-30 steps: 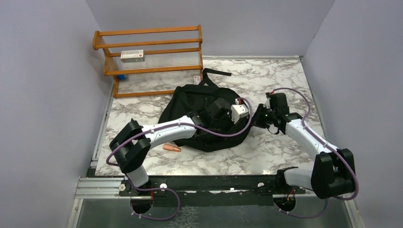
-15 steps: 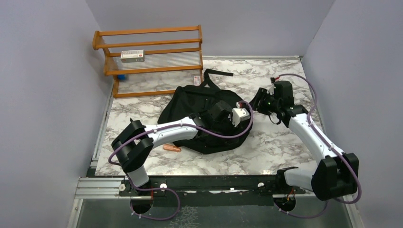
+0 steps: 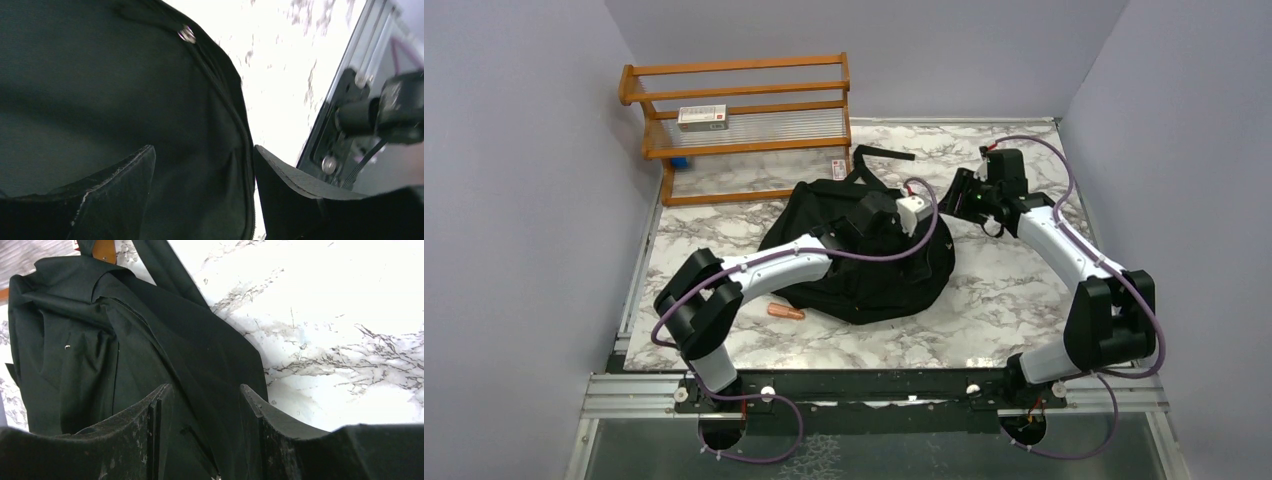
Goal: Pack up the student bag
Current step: Zip the student bag at the center of the board.
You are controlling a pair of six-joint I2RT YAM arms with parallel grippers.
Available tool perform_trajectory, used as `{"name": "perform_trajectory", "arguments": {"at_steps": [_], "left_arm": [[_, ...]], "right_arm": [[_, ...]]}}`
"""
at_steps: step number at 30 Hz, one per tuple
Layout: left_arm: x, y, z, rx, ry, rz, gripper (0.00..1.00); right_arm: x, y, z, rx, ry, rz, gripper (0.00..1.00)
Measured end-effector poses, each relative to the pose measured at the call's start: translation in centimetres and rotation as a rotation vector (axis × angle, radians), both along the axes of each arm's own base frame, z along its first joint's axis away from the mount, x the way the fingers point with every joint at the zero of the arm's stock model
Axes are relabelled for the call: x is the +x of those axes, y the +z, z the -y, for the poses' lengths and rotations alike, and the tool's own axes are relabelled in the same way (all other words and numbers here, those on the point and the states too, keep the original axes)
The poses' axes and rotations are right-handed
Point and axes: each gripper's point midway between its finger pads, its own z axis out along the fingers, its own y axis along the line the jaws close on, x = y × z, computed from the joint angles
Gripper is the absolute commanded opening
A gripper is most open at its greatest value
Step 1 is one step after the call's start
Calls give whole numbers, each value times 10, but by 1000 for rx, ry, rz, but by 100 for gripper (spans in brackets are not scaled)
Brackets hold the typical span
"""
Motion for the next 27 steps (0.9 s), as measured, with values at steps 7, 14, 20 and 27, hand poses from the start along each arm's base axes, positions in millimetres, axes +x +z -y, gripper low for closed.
{"name": "perform_trajectory", "arguments": {"at_steps": [7,14,20,27], "left_arm": [[42,34,0,-172,151,-86,73],[51,51,29,-281,159,-175,72],[52,37,33,-274,193,-249,71],[54,33,36,-289,244,-325,67]], "right_arm": [[9,-10,-6,32,45,-33,49],[20,-27,-17,95,139,-91,42],[18,-30,-22,140,184,-111,22],[10,-34,-29,195,199,-132,1]]}}
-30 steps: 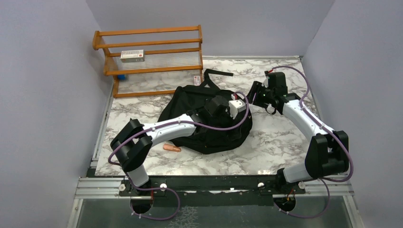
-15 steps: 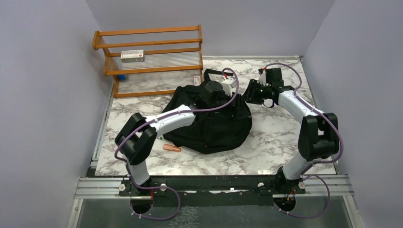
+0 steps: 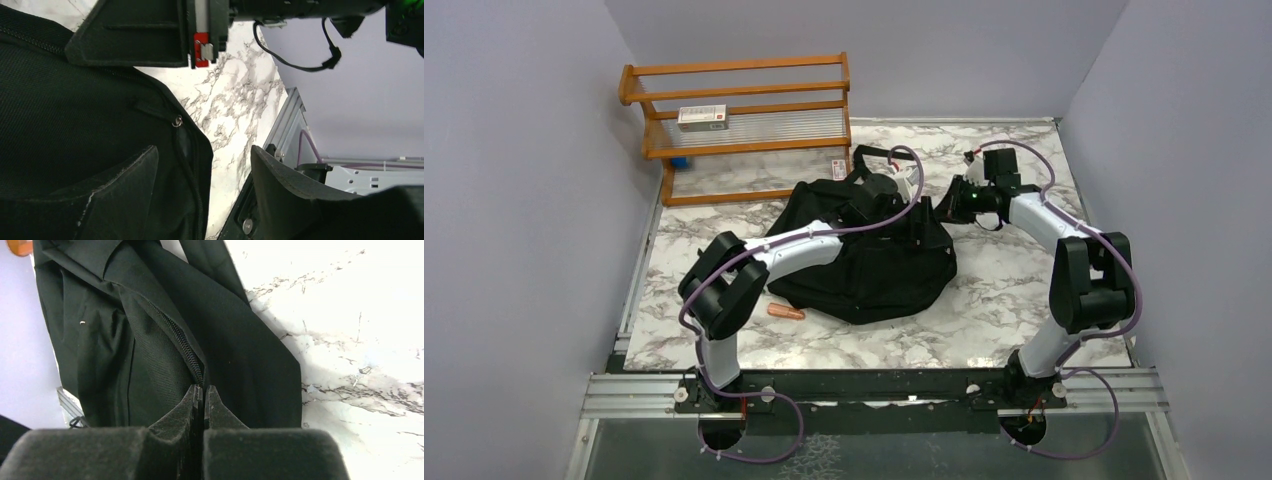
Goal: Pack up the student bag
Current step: Zip the student bag at the center of the board.
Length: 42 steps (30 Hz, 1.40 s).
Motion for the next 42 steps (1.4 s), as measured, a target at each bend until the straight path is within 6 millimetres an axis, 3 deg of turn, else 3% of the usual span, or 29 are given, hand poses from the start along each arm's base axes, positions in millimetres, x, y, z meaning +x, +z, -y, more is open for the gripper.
{"name": "perform_trajectory", "arguments": {"at_steps": [8,22,35,42], "left_arm": [[5,-15,5,14,41,-64,62],[8,-20,6,24,90,-87,61],[4,-48,9,62,121,-112,58],[11,-57,14,48,146,-112,47]], "right_arm": [[-11,-2,-6,57,-9,-25,0],[-14,6,-11,112,-31,-30,1],[-16,11,-14,136,-35,-27,1],[-17,11,-14,140,-36,-28,0]]}}
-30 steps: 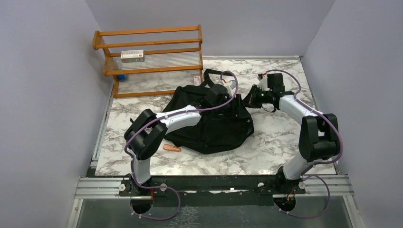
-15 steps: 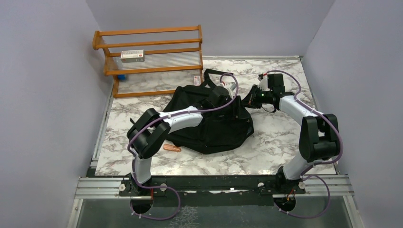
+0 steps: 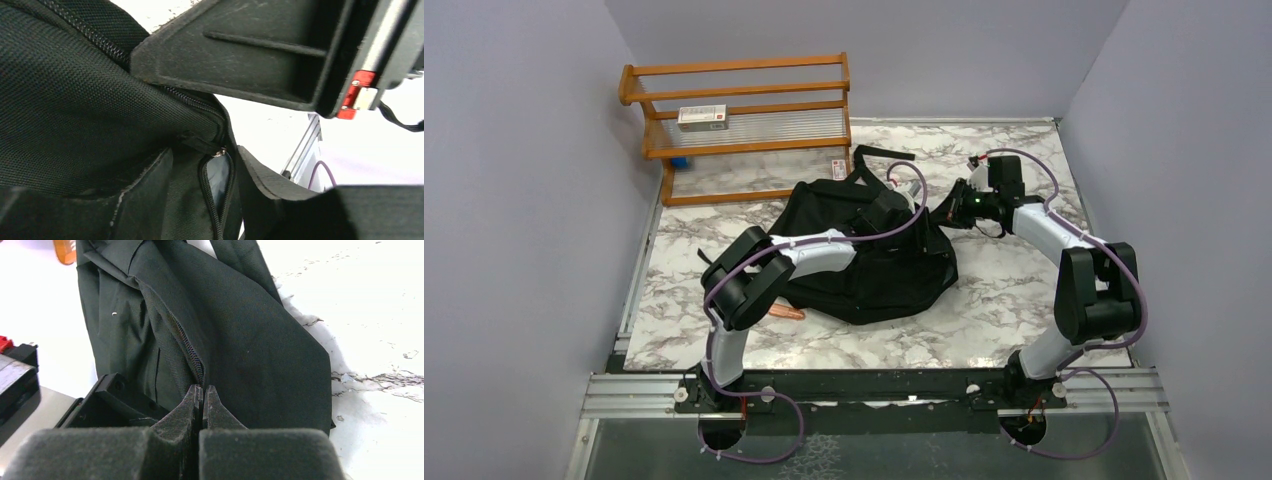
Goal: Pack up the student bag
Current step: Zip the student bag at the center of the board.
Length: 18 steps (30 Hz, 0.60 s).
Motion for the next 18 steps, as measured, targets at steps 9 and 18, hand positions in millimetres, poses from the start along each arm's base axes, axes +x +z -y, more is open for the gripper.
{"name": "perform_trajectory", "arguments": {"at_steps": [9,18], "left_arm": [[3,-9,1,7,14,-4,24],[4,-9,1,12,5,20,0]], "right_arm": [[-1,1,0,3,-1,-1,1],[-1,0,0,3,-1,-1,0]]}}
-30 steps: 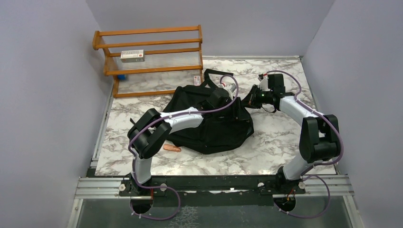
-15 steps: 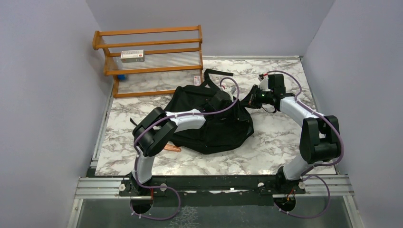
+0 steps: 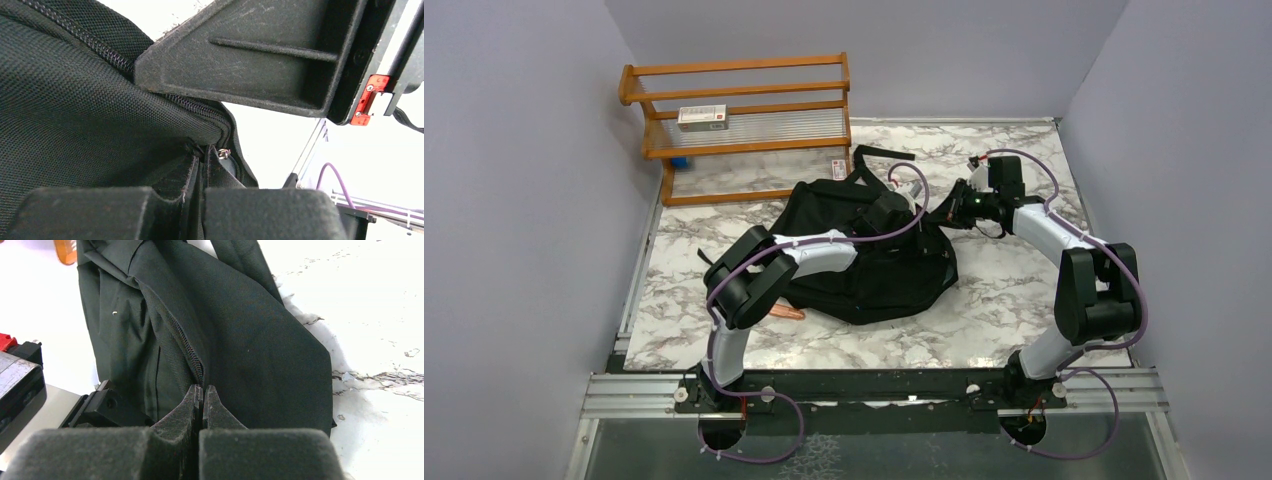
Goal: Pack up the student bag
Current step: Zip the student bag at the center of the board.
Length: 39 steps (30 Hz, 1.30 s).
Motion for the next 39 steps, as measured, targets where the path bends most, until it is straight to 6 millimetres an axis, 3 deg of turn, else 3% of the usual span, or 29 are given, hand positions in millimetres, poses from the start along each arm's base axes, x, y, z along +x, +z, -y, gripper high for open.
{"name": "perform_trajectory", "arguments": {"at_steps": [5,10,14,21,39], "left_arm": [[-2,2,2,-2,-33,32,0],[-20,8,5,-14,-138,92,0],[-46,24,11,-35,-257,169,0],[-59,48,9,-52,-356,298,0],[-97,18,-38,165,-548,386,0]], "right_arm": [[1,0,0,-1,-2,2,0],[3,0,1,-6,-15,4,1],[11,3,3,-16,-27,17,0],[28,14,7,-23,-48,46,1],[41,8,17,-26,-77,29,1]]}}
